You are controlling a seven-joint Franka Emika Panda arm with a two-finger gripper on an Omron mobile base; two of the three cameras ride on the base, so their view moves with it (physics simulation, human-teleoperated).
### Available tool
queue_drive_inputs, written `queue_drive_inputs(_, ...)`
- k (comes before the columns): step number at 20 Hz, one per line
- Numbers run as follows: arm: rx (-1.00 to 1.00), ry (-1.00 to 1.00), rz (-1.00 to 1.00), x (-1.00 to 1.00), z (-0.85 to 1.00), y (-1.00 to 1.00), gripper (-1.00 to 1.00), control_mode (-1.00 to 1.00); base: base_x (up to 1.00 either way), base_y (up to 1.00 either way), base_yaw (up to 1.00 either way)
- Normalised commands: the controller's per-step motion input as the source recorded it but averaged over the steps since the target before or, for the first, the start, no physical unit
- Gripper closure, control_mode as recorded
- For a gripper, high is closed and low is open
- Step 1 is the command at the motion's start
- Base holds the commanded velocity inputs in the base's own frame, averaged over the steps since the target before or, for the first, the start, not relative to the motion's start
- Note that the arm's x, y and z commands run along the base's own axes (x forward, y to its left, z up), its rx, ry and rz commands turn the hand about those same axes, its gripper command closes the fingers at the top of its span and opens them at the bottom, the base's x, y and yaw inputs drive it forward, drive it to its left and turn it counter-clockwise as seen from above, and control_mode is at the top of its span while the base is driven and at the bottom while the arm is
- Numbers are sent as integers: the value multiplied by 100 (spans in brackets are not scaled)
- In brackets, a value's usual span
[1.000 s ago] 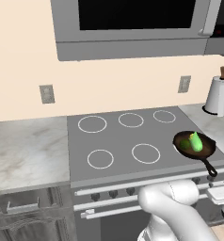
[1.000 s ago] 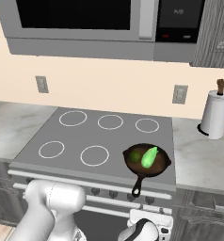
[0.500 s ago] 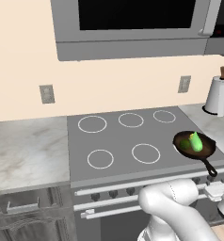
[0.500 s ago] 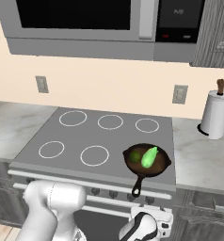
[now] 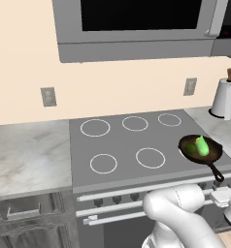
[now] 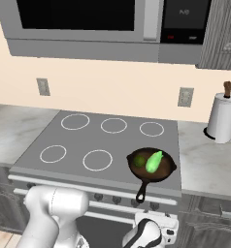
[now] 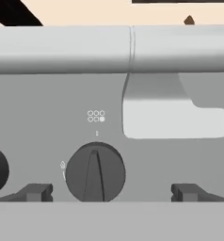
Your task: Put the corn and lime in the pan. Then turn on the front right burner and set the heat to medium.
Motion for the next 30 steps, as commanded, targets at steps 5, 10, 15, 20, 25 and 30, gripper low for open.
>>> queue_drive_inputs(5,0,-3,0,0,0,0,-100,-100,0,0,0)
queue_drive_inputs(10,0,-2,0,3,0,0,-100,-100,0,0,0)
queue_drive_inputs(15,0,-3,3,28,0,0,-100,-100,0,0,0)
queue_drive_inputs(20,0,-1,2,17,-2,0,-100,-100,0,0,0)
queue_drive_inputs(25,0,0,0,2,-1,-1,-100,-100,0,0,0)
queue_drive_inputs(30,0,0,0,0,0,0,100,-100,0,0,0)
